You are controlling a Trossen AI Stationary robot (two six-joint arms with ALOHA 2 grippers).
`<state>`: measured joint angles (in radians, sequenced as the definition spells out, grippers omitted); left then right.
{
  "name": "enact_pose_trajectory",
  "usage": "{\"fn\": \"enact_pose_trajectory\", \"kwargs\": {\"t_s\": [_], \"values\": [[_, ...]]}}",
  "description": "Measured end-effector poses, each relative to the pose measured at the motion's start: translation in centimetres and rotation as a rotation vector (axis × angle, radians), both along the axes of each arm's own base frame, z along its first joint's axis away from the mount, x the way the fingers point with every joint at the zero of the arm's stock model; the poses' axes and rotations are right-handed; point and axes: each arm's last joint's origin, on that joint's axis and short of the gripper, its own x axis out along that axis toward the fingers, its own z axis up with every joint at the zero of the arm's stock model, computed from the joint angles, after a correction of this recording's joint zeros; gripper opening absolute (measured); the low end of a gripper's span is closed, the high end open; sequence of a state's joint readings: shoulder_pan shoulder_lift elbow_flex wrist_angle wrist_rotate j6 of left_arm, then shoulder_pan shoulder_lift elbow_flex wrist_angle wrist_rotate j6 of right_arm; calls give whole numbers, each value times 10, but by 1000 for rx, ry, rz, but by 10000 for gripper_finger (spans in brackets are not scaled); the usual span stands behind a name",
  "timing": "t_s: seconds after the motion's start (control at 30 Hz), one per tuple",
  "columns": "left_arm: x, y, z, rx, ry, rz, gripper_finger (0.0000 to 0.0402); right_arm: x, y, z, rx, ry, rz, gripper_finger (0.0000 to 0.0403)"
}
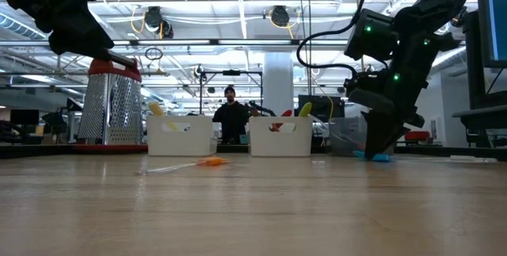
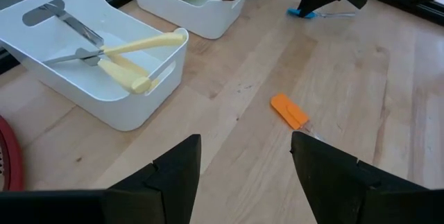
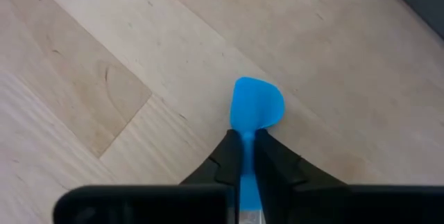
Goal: Pick & Place Kitchen Items
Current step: Put the blue spatula into the black bin
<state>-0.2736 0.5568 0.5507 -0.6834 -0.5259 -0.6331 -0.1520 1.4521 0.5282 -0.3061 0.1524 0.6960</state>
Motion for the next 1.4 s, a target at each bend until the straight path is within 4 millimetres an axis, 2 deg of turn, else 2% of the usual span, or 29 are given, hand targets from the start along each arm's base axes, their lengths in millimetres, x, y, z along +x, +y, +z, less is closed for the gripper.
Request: {"fn": "enact_pose_trajectory", "kwargs": {"t_s": [0.27,0.63,0.97,1.27,1.4], "values": [[0,0,0,1,0,0,230,1,0,6,35,-45,-2,12],[0,0,0,7,2,-4,230,-6,-1,39,83,-244,-60,0],[0,1,0,18,0,9,230,-7,-11,51,91,-347,-99,1],[0,1,0,22,-2,16,230,-8,-18,79,171,-564,-170,1],[0,1,0,22,-2,16,230,-10,-23,98,189,-652,-199,1]]}}
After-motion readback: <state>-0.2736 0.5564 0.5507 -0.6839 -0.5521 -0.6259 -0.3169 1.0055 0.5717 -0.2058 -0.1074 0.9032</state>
